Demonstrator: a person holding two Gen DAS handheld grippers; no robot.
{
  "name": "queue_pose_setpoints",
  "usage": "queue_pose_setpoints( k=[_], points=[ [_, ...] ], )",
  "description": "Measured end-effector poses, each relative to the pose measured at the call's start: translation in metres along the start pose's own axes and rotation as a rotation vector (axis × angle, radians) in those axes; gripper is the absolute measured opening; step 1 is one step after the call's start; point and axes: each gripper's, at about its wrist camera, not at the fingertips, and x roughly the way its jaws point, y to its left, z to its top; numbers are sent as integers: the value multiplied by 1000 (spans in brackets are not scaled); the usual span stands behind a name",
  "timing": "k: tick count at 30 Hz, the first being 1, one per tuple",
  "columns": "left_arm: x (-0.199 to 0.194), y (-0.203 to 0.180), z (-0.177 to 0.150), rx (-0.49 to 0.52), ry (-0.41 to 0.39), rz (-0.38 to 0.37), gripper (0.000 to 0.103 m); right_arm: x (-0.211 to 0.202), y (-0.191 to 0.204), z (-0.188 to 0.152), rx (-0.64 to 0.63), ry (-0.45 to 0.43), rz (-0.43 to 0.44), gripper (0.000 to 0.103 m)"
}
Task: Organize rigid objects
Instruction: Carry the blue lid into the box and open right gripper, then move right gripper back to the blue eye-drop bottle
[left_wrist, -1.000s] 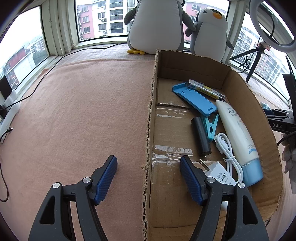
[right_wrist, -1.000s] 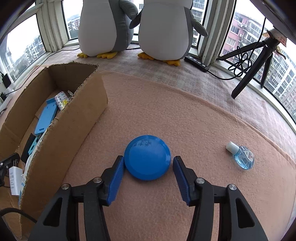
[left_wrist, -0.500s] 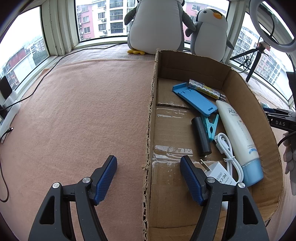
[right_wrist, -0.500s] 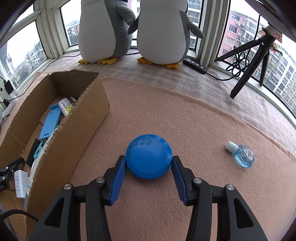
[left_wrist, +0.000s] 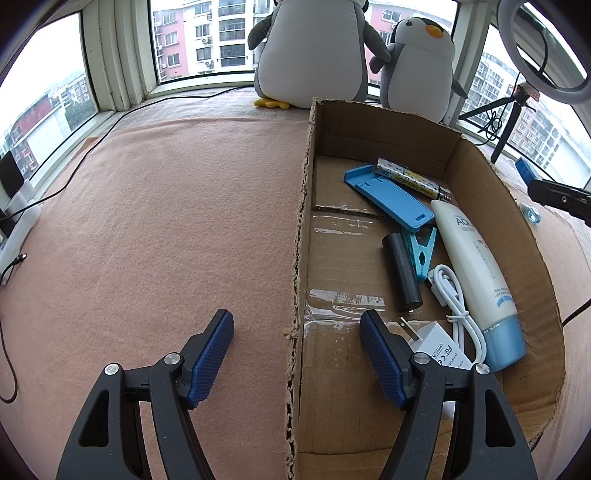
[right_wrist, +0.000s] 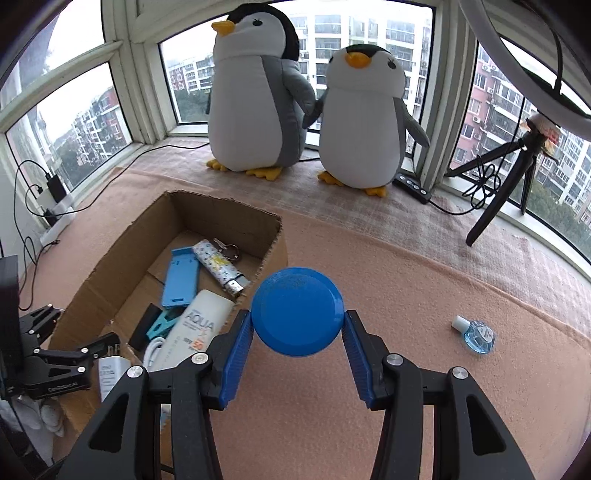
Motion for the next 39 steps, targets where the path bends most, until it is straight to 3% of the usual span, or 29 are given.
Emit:
queue_pose_setpoints(
  k=[9, 19, 22, 39],
  points=[
    [0, 0, 0, 1, 0, 1, 75, -9, 42, 9, -45, -4, 92, 46],
    [0, 0, 1, 0, 0, 0, 75, 2, 77, 9, -117, 25, 120, 48],
    [0, 0, 1, 1, 0, 1, 75, -1, 78, 10, -117, 17, 129, 52],
    [0, -1, 2, 3, -1, 3, 75, -9, 67, 11, -75, 4, 135, 52]
  ],
)
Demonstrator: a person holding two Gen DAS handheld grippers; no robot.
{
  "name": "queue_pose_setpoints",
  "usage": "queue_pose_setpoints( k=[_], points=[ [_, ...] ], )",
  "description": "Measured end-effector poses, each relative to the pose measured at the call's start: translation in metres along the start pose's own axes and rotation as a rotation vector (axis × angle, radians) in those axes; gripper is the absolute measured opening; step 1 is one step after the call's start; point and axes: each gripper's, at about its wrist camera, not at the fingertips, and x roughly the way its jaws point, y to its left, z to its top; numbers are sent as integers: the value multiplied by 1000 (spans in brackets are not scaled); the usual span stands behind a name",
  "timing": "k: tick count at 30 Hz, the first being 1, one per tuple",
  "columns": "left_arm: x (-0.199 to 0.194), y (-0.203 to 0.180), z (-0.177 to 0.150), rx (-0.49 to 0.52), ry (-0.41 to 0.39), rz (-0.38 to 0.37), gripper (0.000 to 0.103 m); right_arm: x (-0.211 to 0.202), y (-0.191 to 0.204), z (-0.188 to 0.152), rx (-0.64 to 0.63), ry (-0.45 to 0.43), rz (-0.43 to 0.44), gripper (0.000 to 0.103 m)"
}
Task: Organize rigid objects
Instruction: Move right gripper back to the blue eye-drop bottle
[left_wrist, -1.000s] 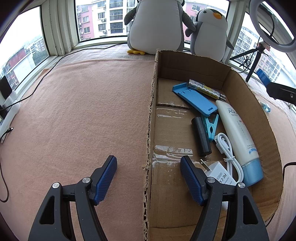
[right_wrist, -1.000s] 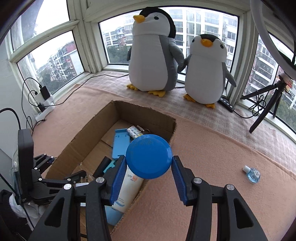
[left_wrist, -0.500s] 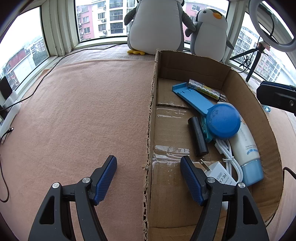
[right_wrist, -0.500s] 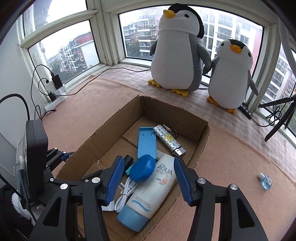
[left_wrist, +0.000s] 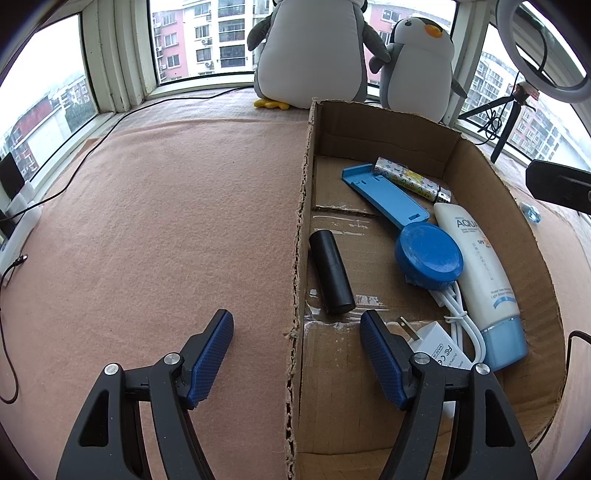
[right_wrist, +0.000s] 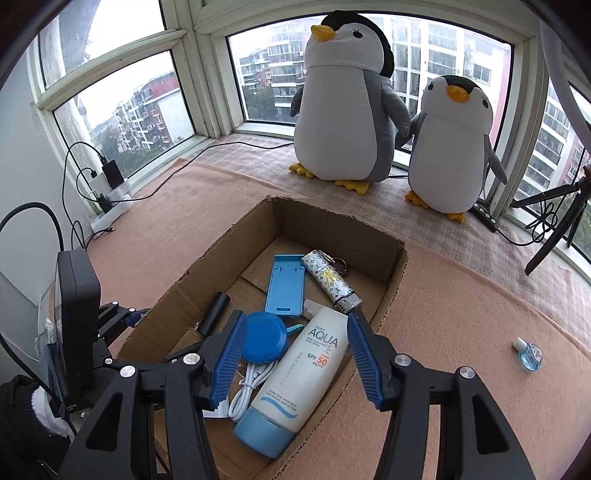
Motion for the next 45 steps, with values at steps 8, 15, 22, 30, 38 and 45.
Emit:
queue_pose_setpoints(
  k=[8, 15, 22, 30, 38, 45],
  points=[
    [0, 0, 0, -1, 0, 0, 75, -5, -8, -1, 18, -5, -1, 52],
    [-1, -1, 0, 3, 1, 3, 75, -12, -20, -3, 44, -11, -10, 52],
    [0, -2, 1, 4, 1, 5, 75, -23, -56, -7, 97, -19, -34, 52],
    [0, -3, 0, 8, 1, 13, 75, -33, -115, -17, 183, -19, -63, 52],
    [1, -3, 1, 12, 2, 18, 76, -25, -184, -29, 259, 14, -125, 52],
    [1, -3, 2, 10, 4, 25, 77, -3, -238, -42, 335, 71, -155, 52]
  ],
)
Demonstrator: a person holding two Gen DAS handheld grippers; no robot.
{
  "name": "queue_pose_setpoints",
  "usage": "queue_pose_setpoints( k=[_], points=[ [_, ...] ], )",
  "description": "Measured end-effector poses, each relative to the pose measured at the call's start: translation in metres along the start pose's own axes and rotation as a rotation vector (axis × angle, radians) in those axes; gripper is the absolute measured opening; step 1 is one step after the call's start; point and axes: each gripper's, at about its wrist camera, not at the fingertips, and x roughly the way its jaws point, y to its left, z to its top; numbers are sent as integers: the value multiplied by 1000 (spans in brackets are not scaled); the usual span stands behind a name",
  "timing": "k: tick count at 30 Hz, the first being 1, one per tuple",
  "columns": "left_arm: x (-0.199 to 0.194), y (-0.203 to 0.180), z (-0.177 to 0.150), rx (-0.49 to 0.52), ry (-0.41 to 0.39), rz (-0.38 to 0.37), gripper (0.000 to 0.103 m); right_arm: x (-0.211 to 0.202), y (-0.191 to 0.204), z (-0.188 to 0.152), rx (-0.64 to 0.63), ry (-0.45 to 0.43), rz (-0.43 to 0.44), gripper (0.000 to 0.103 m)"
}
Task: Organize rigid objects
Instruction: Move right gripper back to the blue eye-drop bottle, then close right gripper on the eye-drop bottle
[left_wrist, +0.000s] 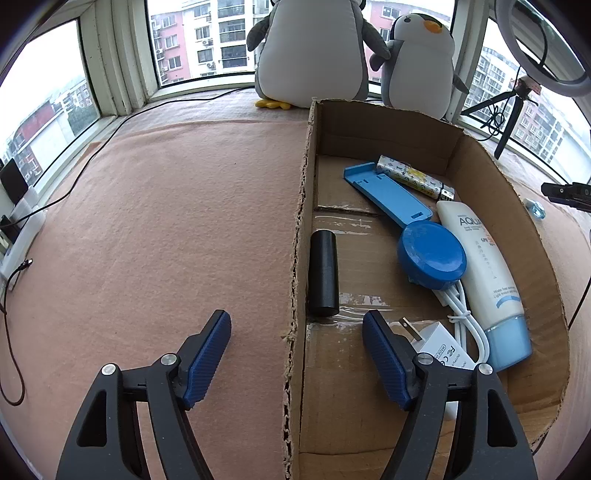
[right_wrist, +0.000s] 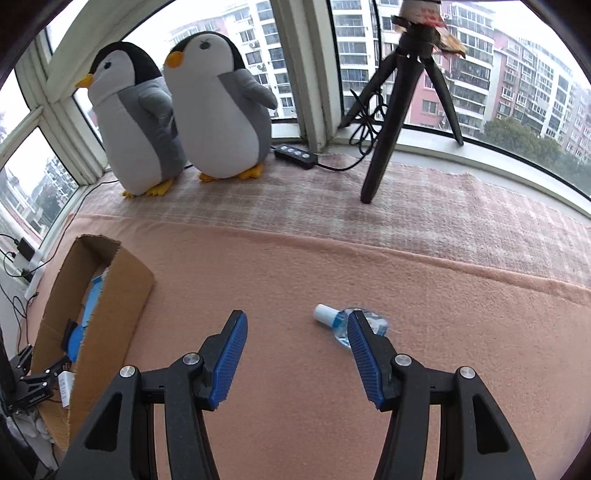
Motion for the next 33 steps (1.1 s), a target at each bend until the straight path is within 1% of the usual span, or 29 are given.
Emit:
queue_pose_setpoints(
  k=[6, 9, 14, 16, 22, 27, 33],
  points=[
    [0, 0, 0, 3, 1, 6, 79, 18, -24, 5, 63, 20, 26, 52],
    [1, 0, 1, 3, 2, 8, 80, 27, -35, 10, 110, 30, 58, 52],
    [1, 0, 1, 3, 2, 7, 81, 41, -48, 15, 165, 76, 108, 52],
    [1, 0, 1, 3, 1, 7, 81, 41, -52, 14, 183, 84, 134, 52],
    [1, 0, 1, 2, 2, 6, 81, 38, -47, 7, 172, 98, 160, 52],
    [1, 0, 1, 1, 2, 5, 81, 38, -33, 1, 118, 115, 128, 52],
    [2, 0, 1, -3, 3, 4, 81, 43, -10, -4, -28, 148, -10, 51]
  ],
)
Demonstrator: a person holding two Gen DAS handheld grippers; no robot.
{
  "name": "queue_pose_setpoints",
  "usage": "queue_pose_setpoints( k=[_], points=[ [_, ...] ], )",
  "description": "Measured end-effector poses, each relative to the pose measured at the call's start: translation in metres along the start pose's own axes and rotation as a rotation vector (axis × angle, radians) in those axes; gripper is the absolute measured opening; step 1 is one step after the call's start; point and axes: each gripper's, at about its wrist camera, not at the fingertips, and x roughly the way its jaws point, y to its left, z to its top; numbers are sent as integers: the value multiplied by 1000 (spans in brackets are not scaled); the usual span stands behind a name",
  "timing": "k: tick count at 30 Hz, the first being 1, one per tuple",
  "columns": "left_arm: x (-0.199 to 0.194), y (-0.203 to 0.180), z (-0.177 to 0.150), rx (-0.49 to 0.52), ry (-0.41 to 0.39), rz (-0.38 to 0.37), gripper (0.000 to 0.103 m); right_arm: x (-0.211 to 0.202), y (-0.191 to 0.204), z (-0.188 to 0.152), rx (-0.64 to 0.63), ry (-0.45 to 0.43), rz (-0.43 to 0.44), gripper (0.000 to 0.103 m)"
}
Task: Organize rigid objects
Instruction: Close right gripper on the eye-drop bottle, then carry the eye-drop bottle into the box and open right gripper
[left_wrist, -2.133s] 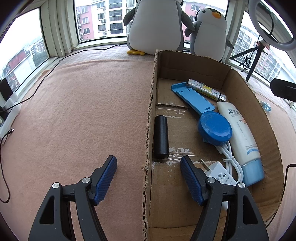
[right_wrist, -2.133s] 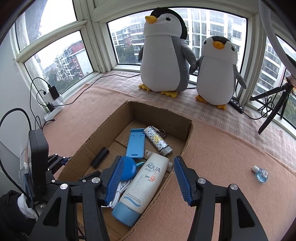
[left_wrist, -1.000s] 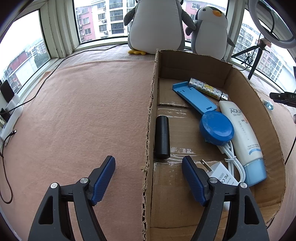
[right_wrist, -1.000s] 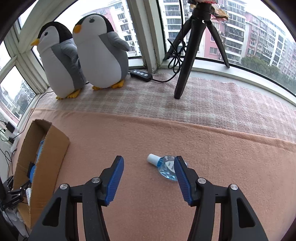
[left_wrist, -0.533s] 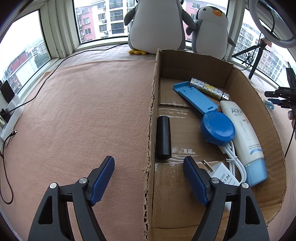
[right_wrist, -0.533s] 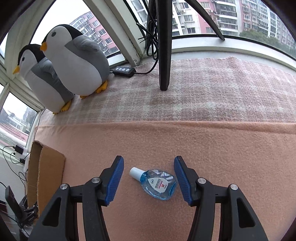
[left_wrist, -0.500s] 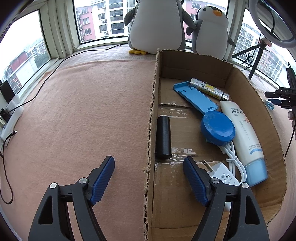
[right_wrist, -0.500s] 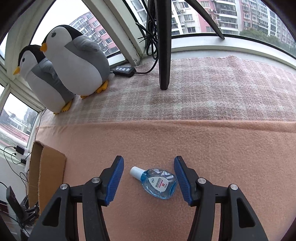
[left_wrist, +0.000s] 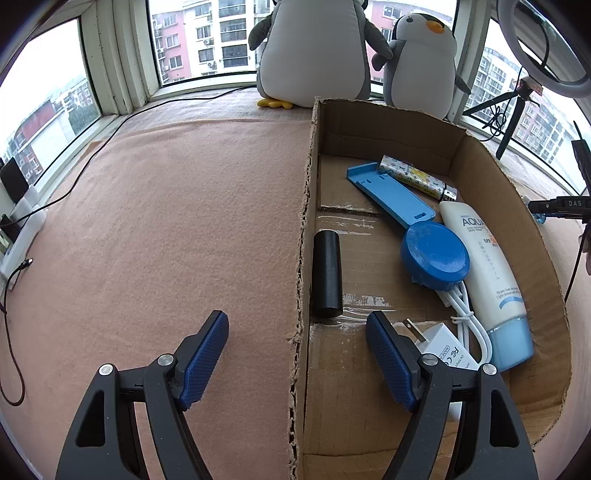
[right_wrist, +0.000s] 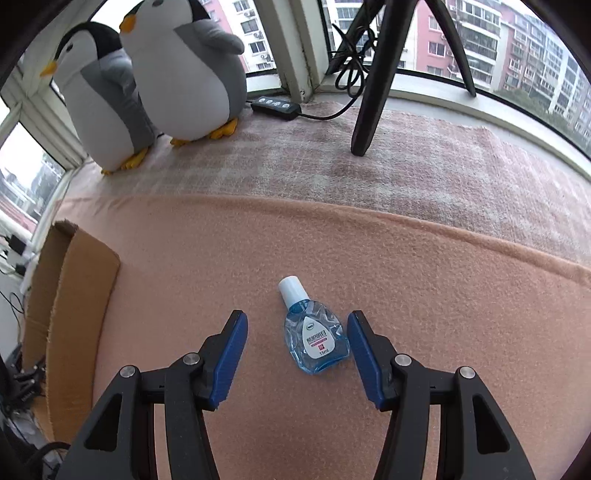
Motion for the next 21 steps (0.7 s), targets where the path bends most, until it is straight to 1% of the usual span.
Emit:
queue_pose_setpoints(
  k=[2, 4, 8, 13, 18, 21],
  points=[
    [0, 0, 0, 1, 0, 0, 81, 1, 4, 0, -21, 4, -28, 48],
    [0, 0, 0, -1, 0, -1, 81, 1, 3, 0, -23, 7, -44, 41],
    [1, 0, 0, -2, 0, -3, 81, 0, 2, 0, -17, 11, -46, 35],
    [1, 0, 1, -3, 1, -4, 81, -1, 6, 0, -19, 15, -70, 28],
    [1, -1, 0, -3, 2, -4, 81, -4, 8, -3, -5, 6, -78, 28],
    [1, -1, 0, -6, 0, -5, 81, -6, 9, -5, 15, -3, -64, 28]
  ],
)
